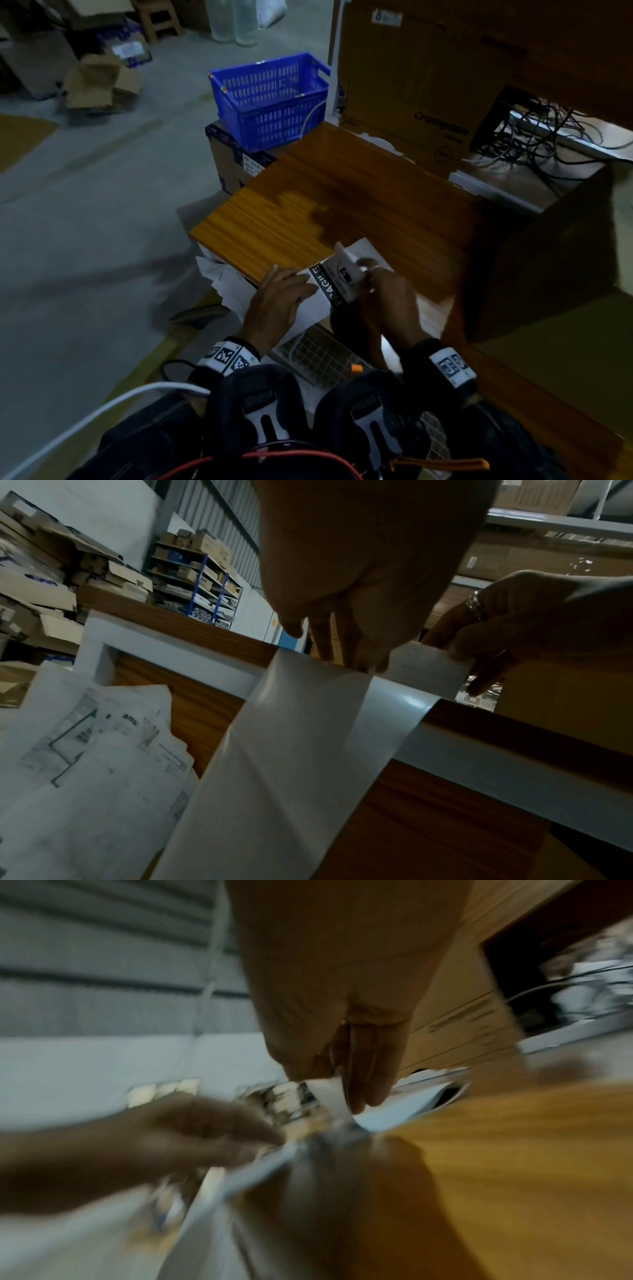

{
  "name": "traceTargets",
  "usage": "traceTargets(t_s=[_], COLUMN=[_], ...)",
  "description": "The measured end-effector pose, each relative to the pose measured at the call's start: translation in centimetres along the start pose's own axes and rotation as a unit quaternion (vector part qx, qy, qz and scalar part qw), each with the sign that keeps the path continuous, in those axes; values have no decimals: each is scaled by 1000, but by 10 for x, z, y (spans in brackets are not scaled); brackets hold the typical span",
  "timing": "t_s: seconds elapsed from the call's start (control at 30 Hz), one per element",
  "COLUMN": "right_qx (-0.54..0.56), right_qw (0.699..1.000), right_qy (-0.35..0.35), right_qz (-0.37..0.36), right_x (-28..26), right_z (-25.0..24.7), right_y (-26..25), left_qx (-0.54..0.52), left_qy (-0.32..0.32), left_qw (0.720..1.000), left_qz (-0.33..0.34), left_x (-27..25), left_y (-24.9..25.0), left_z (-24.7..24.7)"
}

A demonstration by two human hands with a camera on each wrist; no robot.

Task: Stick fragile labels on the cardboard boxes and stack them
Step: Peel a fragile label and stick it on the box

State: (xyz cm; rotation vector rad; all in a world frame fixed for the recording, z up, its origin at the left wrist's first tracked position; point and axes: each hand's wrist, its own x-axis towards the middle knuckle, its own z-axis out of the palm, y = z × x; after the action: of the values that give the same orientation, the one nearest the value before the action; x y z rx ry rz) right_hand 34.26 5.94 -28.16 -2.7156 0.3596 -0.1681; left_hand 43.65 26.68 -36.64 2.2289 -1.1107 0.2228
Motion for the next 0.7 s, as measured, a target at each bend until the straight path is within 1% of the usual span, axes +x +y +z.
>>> traceTargets(t_s=[0.07, 0.1, 0.17, 0.23, 0.3, 0.33, 0.43, 0.53, 0.57, 0.6, 0.63, 0.67, 0.7], right_qx=[93, 122, 131, 121, 119, 119, 84, 34, 6, -27, -51, -40, -1], right_qw=[992, 984, 974, 965, 956, 955, 966, 967, 967, 969, 975, 984, 993], right_qy=[83, 122, 176, 202, 191, 178, 149, 80, 66, 68, 81, 92, 84], right_qz=[19, 32, 64, 117, 188, 206, 195, 238, 245, 234, 202, 149, 86], right_x=[5, 8, 19, 36, 51, 56, 64, 67, 65, 61, 55, 49, 41], right_z=[-20, -30, -44, -50, -50, -49, -36, -21, -19, -18, -18, -18, -15], right_y=[15, 24, 43, 65, 86, 95, 120, 134, 132, 124, 112, 96, 76], left_qx=[7, 8, 10, 22, 24, 25, 25, 22, 24, 26, 28, 31, 31], left_qy=[9, 13, 20, 26, 30, 30, 23, 26, 27, 26, 25, 24, 21], left_qw=[1000, 1000, 1000, 999, 999, 999, 999, 999, 999, 999, 999, 998, 998], left_qz=[10, 9, 7, 0, -17, -23, -38, -41, -40, -39, -39, -39, -40], left_x=[-4, -6, -9, -11, -11, -11, -11, -11, -11, -12, -12, -12, -11], left_y=[-7, -10, -13, -12, -9, -9, -7, -6, -6, -6, -7, -7, -7], left_z=[-1, -2, -4, -6, -7, -6, -6, -6, -6, -6, -5, -5, -5])
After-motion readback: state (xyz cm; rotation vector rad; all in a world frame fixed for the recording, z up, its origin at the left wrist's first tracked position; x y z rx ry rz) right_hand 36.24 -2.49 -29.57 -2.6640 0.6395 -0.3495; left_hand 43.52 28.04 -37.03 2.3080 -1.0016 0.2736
